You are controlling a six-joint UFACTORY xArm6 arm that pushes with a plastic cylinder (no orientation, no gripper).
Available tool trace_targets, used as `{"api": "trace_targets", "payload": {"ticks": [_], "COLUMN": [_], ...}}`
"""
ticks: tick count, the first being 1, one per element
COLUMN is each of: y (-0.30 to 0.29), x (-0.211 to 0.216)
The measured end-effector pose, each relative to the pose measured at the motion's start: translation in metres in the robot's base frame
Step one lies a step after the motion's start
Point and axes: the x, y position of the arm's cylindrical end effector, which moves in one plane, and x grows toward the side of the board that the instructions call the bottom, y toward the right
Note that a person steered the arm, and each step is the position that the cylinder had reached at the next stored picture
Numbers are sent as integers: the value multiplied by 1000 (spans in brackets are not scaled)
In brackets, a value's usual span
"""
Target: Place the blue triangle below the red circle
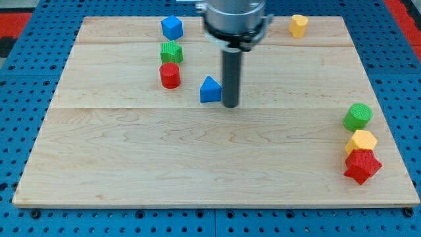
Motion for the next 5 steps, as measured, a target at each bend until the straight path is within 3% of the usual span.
{"api": "trace_targets", "payload": {"ticks": [1, 2, 5], "y": [-3, -75, -107], "x": [-23, -30, -15]}}
